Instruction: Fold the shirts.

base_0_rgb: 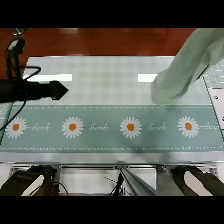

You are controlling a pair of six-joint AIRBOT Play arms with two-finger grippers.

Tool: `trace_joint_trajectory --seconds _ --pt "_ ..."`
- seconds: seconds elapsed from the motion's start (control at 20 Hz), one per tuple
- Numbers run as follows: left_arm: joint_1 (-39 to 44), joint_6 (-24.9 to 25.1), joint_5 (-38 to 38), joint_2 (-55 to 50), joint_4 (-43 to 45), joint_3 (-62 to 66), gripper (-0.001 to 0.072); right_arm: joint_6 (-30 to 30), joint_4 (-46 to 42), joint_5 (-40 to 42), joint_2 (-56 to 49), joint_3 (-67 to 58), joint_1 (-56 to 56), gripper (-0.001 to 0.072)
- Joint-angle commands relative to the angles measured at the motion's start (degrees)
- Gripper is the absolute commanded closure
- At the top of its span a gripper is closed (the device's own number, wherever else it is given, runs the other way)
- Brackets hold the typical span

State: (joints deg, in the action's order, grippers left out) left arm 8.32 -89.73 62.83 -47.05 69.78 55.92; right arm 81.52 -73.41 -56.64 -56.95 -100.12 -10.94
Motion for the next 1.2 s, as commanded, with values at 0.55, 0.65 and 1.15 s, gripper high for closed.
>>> trace_joint_trajectory --seconds 0.55,0.65,1.15 --pt "0.63 -2.29 -8.41 8.17 -1.86 -18.91 0.0004 -4.09 13.42 -21.35 -3.67 2.67 31.26 0.0687" --pt "0.63 -2.27 -8.22 8.17 -1.86 -18.91 0.0004 -3.19 13.33 -14.84 -5.95 17.33 38.36 0.0687" --pt "0.74 -2.36 -4.70 8.17 -2.99 -18.91 0.0004 -1.09 23.50 -10.43 -25.11 26.97 42.82 0.0080"
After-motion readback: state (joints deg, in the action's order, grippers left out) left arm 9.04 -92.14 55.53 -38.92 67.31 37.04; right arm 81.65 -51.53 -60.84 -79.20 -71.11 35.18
